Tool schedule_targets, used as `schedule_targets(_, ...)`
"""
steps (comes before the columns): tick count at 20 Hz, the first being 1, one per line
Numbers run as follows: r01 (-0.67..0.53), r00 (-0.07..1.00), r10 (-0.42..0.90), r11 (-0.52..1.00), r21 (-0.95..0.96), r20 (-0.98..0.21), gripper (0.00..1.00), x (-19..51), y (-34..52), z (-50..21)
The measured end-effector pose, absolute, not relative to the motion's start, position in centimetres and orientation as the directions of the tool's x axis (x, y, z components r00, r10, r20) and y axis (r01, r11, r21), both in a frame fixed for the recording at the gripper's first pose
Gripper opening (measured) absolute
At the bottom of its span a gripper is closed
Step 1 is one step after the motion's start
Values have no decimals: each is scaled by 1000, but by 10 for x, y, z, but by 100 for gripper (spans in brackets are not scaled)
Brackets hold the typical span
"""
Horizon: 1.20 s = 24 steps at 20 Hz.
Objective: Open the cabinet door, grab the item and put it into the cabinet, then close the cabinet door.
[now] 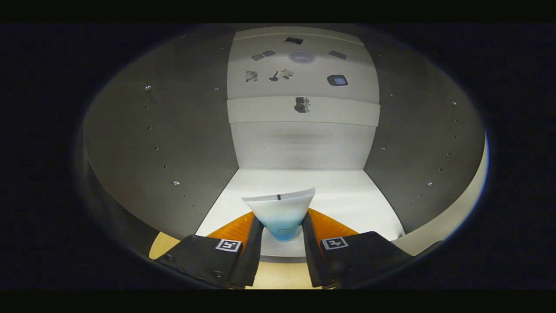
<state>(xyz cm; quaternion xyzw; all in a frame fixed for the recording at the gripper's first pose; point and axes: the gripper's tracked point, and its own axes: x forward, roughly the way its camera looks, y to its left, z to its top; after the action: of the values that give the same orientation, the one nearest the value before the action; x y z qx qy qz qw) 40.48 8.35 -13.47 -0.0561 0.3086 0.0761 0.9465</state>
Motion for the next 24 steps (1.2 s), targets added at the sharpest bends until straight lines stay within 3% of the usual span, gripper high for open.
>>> schedule_targets(5, -176, 792, 110, 983, -52, -601, 53, 410, 82, -142)
schedule_targets(9, -177, 793, 110, 983, -54, -599, 60, 407, 83, -139)
schedule_targets(10, -180, 797, 114, 982, -52, -593, 63, 406, 84, -138)
schedule_targets(11, -186, 802, 120, 981, -54, -585, 76, 405, 86, -135)
schedule_targets(14, -198, 825, 128, 978, -68, -550, 89, 396, 89, -121)
schedule_targets(24, -247, 911, 199, 965, -91, -362, 90, 298, 106, -32)
